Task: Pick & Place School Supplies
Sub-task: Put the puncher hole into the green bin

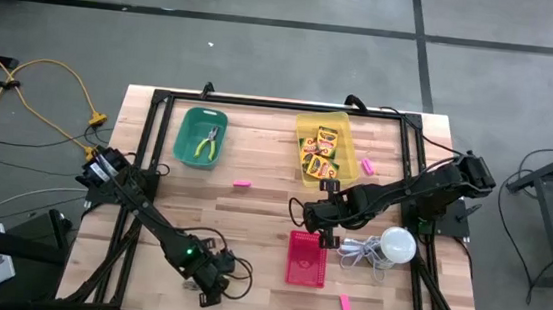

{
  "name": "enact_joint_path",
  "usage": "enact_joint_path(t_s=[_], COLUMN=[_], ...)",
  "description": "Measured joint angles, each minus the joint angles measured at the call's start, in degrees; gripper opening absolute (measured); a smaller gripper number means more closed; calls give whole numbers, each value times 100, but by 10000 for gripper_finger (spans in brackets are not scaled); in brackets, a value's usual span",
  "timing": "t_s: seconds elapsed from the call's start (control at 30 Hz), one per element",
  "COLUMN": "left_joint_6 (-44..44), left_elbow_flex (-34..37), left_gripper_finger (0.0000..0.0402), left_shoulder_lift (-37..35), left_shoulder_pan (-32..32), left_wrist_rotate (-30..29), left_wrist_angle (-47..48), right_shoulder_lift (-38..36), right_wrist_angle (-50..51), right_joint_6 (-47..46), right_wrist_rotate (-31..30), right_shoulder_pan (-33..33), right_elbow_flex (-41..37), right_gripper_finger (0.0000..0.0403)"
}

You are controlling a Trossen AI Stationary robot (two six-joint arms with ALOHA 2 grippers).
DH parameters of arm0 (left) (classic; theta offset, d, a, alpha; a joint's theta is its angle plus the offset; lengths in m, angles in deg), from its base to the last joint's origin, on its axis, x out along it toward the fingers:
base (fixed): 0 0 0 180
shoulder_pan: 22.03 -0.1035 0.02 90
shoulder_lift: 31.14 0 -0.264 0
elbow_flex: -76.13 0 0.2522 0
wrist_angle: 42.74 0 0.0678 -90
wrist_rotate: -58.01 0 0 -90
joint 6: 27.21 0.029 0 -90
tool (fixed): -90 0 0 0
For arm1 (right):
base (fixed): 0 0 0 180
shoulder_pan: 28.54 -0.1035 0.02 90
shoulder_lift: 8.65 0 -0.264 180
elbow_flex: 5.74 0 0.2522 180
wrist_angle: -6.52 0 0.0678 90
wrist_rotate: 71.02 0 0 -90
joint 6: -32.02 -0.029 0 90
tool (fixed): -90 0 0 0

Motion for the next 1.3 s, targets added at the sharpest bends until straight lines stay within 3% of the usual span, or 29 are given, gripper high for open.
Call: enact_joint_path(t_s=[0.33, 0.5, 0.87, 1.07, 1.3], left_joint_6=[-276, -174, -899, -879, 43], left_elbow_flex=[-55, -61, -61, -61, -63], left_gripper_finger=[39, 39, 39, 38, 38], left_shoulder_lift=[-31, -371, -1505, -2346, -3234], left_shoulder_pan=[-375, -635, -1288, -2123, -3646], left_wrist_rotate=[159, 80, -481, -772, -1039], left_wrist_angle=[79, 291, 2163, 3035, 3637], right_shoulder_lift=[0, 1, 1, 0, 1], right_wrist_angle=[0, -2, -19, -59, -66], right_joint_6=[0, 1, 185, 299, 346], right_wrist_rotate=[1, -1, -4, -4, -2], right_shoulder_pan=[0, 0, 0, 0, 0], right_elbow_flex=[0, 0, 0, 1, 2], right_gripper_finger=[2, 2, 2, 2, 2])
